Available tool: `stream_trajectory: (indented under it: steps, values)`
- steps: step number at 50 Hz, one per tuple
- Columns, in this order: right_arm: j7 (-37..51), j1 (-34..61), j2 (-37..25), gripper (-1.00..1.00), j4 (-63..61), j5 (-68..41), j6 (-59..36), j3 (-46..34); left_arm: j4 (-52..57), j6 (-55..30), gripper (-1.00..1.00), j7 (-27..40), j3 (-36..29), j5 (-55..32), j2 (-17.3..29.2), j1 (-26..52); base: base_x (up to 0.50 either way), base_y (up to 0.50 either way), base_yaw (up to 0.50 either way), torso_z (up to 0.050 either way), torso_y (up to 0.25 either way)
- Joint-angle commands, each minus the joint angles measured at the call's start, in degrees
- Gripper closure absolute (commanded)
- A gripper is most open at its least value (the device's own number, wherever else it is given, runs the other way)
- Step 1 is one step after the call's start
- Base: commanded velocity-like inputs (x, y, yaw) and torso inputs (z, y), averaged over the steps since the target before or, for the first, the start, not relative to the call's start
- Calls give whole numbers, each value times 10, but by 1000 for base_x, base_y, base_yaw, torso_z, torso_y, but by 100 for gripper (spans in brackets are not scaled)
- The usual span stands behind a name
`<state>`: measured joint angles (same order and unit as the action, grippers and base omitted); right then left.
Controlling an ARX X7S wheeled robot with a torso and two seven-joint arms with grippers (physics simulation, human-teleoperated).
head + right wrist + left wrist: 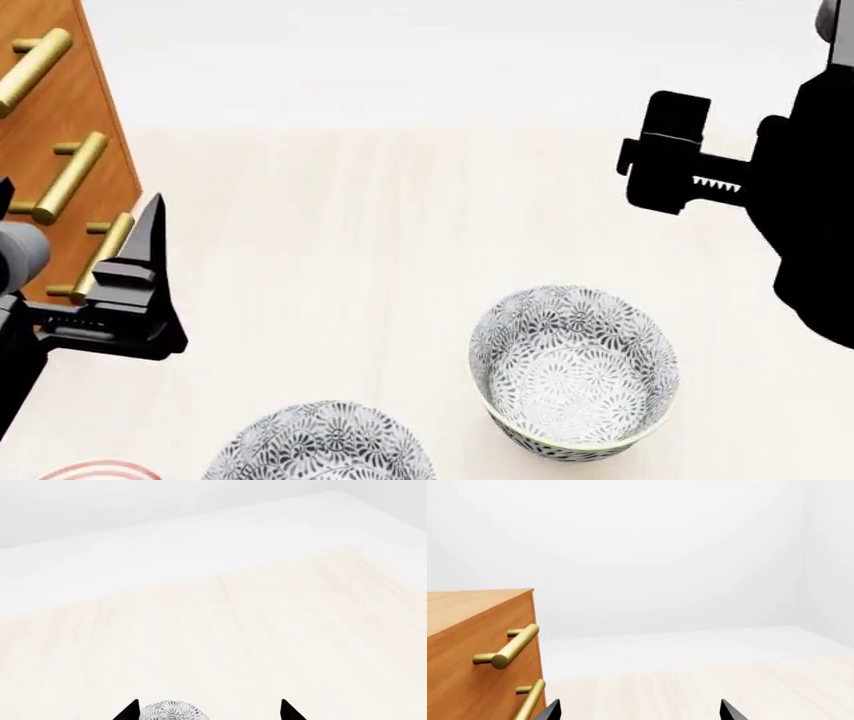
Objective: Stack the bowl at the front on the bowl in the middle.
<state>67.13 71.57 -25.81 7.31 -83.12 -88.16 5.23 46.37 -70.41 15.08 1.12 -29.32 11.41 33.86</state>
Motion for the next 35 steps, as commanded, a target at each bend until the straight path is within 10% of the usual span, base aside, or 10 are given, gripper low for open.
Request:
stream_trajectory:
  steps: [1,35]
  values:
    - [3,53,-31,-100,119,-25,18,-17,1,-2,-100,-13,18,-3,-9,1,0,0,0,0,0]
    - [-280,-5,-62,-100,286,100,115,-161,-16,25,-100,-6,0,-6,2,-12,0,0,0,0,0]
